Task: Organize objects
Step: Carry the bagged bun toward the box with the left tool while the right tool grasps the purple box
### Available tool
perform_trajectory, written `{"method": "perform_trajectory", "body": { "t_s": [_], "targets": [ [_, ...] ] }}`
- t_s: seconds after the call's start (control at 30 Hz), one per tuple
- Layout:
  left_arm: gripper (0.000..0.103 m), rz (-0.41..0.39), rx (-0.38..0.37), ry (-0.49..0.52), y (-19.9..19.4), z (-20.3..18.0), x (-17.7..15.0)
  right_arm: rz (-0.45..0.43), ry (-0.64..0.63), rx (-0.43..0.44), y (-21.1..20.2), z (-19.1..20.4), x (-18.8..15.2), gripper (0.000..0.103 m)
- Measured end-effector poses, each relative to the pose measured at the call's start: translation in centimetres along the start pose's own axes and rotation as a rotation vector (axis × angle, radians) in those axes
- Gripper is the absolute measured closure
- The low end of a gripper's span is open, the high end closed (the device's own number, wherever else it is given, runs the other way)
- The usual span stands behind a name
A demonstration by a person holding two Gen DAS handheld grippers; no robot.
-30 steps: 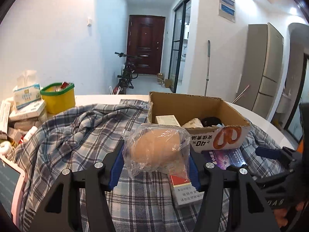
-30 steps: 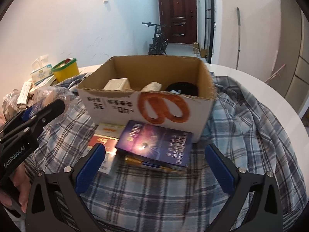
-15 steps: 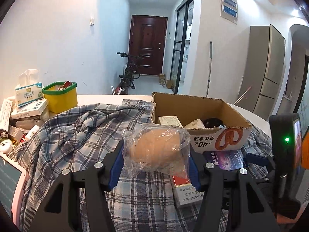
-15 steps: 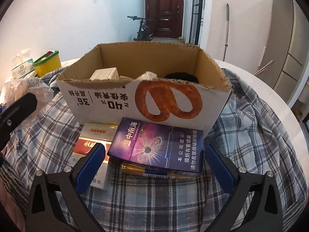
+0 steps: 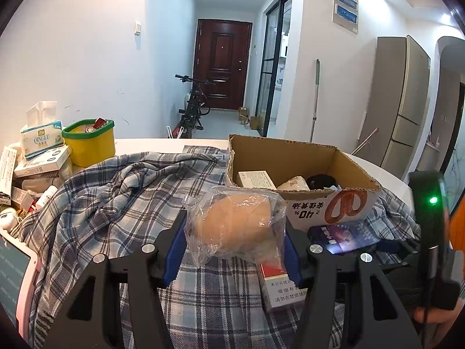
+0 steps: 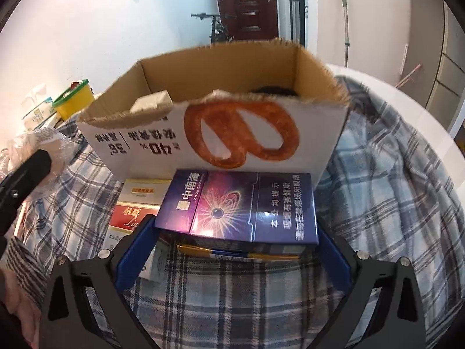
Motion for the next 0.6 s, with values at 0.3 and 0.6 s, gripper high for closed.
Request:
{"method": "perform_trajectory", "body": {
  "t_s": [0.3, 0.6],
  "targets": [
    [0.043, -0.053, -0.007, 0.035, -1.0, -0.6, -0.1, -0.217, -0.118, -0.060, -5.3, -0.5, -0.4, 0.003],
    [0.043, -0.111, -0.021, 0.076, -2.2, -1.3, -0.2, -0.264, -0.080, -0.036, -5.5, -1.9, -0.3, 0.003]
  ]
}}
Point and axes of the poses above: each gripper's, at about its wrist camera, not at the fingertips, and y roughly the way its jaws point, z to its left, x to its top, the point moved 3 cm from there along y, roughly the way its jaws point, and after that the axes turned 10 degrees about z, right-handed, at the moved point
